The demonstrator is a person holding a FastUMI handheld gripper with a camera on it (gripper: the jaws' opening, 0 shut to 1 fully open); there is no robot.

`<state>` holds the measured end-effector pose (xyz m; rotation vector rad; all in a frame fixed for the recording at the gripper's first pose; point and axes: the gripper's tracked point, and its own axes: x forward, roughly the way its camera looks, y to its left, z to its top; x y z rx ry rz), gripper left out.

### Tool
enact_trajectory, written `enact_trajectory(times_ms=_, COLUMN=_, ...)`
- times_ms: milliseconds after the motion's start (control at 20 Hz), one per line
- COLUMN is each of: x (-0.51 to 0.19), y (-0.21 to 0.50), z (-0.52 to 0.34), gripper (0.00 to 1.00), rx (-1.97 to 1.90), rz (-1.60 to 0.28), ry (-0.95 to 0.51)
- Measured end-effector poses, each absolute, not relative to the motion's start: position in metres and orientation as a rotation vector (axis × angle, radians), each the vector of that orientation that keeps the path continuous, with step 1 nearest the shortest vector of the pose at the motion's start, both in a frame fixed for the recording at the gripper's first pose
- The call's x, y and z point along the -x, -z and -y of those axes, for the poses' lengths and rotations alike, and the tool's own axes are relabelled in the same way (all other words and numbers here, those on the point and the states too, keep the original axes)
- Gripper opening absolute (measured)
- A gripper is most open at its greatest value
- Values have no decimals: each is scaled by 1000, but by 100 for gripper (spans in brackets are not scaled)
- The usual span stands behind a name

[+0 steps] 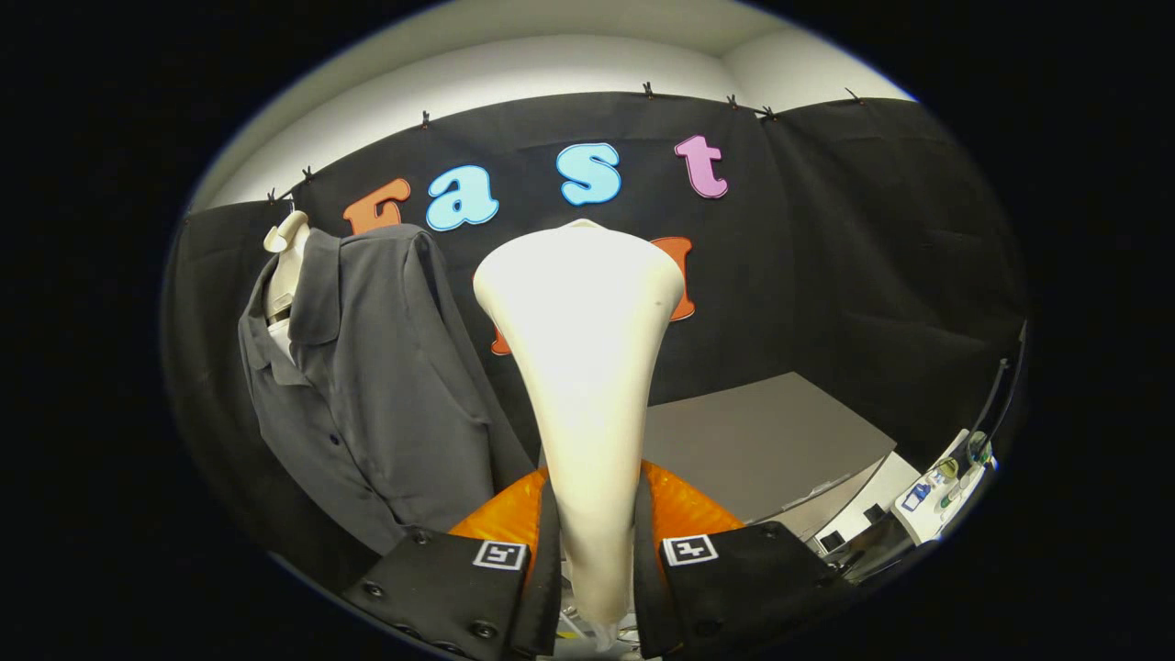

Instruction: Iron the clothes twice with a garment steamer, once on the left side and once on the right side.

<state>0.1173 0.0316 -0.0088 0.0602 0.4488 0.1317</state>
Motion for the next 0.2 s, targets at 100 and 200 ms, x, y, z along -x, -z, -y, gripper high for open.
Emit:
enact_trajectory(times_ms=100, x=-119, y=9, z=-29, gripper=40, rx=-63, rz=-448, ry=-138)
enact_trajectory(times_ms=200, x=-121, y=10, z=-25, gripper=40, rx=-63, rz=-451, ry=-141)
